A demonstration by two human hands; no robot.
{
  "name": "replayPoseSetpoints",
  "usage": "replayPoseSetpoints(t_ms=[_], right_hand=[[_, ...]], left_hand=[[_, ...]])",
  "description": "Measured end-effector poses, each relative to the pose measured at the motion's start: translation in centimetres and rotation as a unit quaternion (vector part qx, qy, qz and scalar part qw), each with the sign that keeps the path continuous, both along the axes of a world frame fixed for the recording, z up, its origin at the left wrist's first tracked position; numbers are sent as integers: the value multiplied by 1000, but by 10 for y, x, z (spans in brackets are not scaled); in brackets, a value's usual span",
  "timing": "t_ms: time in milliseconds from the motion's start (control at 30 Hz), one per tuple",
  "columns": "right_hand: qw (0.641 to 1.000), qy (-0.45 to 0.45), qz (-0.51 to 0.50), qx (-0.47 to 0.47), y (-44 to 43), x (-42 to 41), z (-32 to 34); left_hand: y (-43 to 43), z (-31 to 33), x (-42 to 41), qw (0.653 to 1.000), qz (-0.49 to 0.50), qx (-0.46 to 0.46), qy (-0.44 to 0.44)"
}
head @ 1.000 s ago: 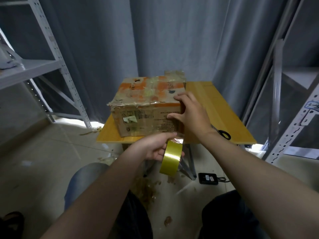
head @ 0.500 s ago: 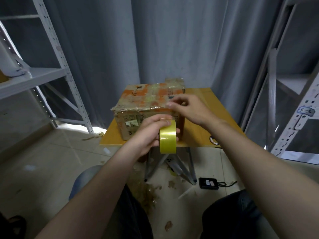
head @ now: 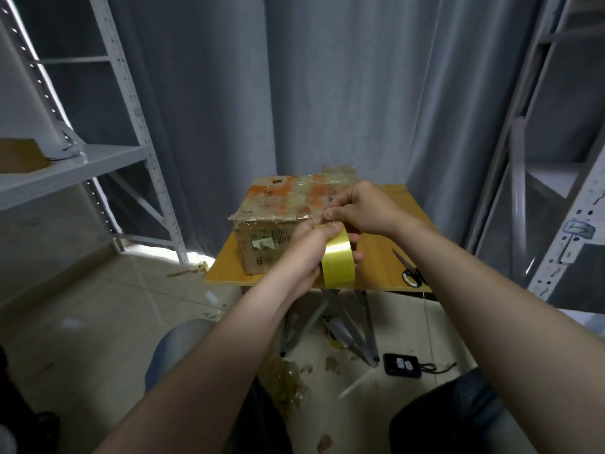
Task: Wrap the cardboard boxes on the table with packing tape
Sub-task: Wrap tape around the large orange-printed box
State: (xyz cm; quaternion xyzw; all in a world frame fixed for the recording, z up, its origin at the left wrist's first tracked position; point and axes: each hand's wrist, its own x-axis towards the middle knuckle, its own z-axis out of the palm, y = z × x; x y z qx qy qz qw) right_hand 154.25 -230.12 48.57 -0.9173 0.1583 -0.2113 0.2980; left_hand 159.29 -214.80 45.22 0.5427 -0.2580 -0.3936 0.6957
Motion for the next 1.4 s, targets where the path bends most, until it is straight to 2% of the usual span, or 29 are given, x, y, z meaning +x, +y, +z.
replayPoseSetpoints(t_ms=[67, 133, 300, 400, 500, 667, 800, 867, 1000, 1067, 1167, 1333, 1400], right_hand=[[999, 44, 2, -23, 1, -2, 9], [998, 51, -2, -24, -1, -4, 16], [999, -18, -8, 46, -8, -5, 39], [999, -24, -24, 16, -5, 1, 47], [994, -52, -64, 72, -11, 4, 44], [990, -38, -94, 96, -12, 12, 39], [966, -131, -134, 179, -17, 19, 40], [970, -120, -136, 159, -17, 22, 36], [968, -112, -145, 174, -25, 19, 30], [971, -101, -147, 161, -28, 19, 34], [963, -133, -149, 179, -27, 28, 38], [958, -146, -176, 171, -38, 37, 43], [967, -120, -167, 153, -45, 38, 44]], left_hand=[[-1, -1, -2, 1000, 1, 19, -18], [-2, -1, 0, 999, -2, 25, -20], [-8, -8, 3, 1000, 17, 25, 1], [-4, -20, -1, 999, 3, 39, 26], [0, -23, 6, 999, -19, 26, -35], [-5, -13, 5, 992, -38, 101, -63], [-6, -19, 10, 986, -44, 151, -59], [-1, -25, 12, 976, -94, 188, -50], [1, -31, 12, 984, -98, 145, -17], [-1, -34, 12, 980, -79, 177, -35], [-5, -41, 8, 968, -86, 229, -61], [-7, -45, 16, 975, -125, 164, -76], [-9, -46, 20, 972, -125, 181, -85]])
